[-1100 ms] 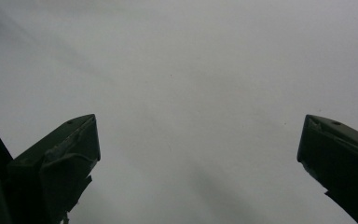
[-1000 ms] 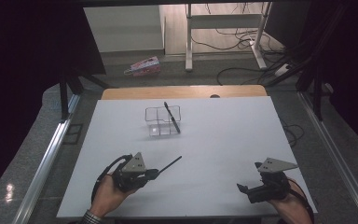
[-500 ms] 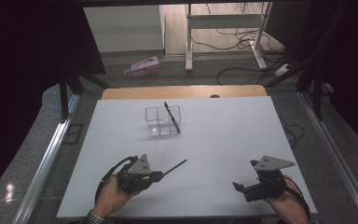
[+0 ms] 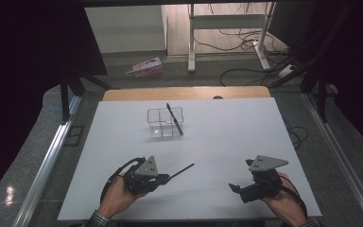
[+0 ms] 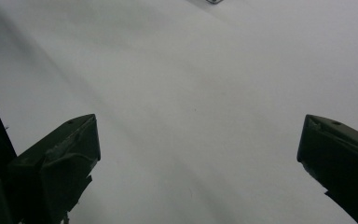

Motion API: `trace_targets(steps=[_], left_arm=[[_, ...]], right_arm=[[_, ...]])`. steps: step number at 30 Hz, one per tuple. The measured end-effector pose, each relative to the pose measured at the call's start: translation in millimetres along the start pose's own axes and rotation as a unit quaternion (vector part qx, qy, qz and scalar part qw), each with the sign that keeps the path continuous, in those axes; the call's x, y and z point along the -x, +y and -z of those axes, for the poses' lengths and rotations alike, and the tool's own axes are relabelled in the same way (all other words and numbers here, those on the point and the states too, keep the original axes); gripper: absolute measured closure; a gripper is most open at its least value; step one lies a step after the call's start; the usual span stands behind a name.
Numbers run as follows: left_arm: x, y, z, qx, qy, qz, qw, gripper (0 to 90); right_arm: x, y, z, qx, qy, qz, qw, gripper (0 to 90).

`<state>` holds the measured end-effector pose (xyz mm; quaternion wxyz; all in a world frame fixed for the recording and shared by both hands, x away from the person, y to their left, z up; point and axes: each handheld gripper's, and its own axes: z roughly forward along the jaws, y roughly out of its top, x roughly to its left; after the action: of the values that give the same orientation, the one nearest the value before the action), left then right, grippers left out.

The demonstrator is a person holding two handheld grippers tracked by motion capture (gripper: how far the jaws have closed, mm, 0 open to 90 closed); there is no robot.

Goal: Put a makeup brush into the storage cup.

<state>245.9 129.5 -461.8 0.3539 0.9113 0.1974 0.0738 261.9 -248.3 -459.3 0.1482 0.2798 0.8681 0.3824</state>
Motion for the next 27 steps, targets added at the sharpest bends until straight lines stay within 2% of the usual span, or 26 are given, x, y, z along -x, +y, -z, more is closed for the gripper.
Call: trace_targets(steps=[5, 15, 27], left_arm=[[0.3, 3.2, -2.8, -0.002, -0.005, -0.005, 1.0, 85.3], [0.8, 11.4, -9.3, -0.009, -0.014, -0.019, 0.9997, 85.4], [3.4, 20.0, -21.1, -0.029, -0.037, -0.041, 0.9981, 85.4]], right_arm=[[0.4, 4.6, -3.4, -0.003, 0.001, 0.0, 1.0, 0.0], [-4.7, 13.6, -14.2, -0.015, 0.038, -0.005, 0.9992, 0.0], [-14.0, 28.9, -27.0, -0.03, 0.053, 0.03, 0.9977, 0.0]])
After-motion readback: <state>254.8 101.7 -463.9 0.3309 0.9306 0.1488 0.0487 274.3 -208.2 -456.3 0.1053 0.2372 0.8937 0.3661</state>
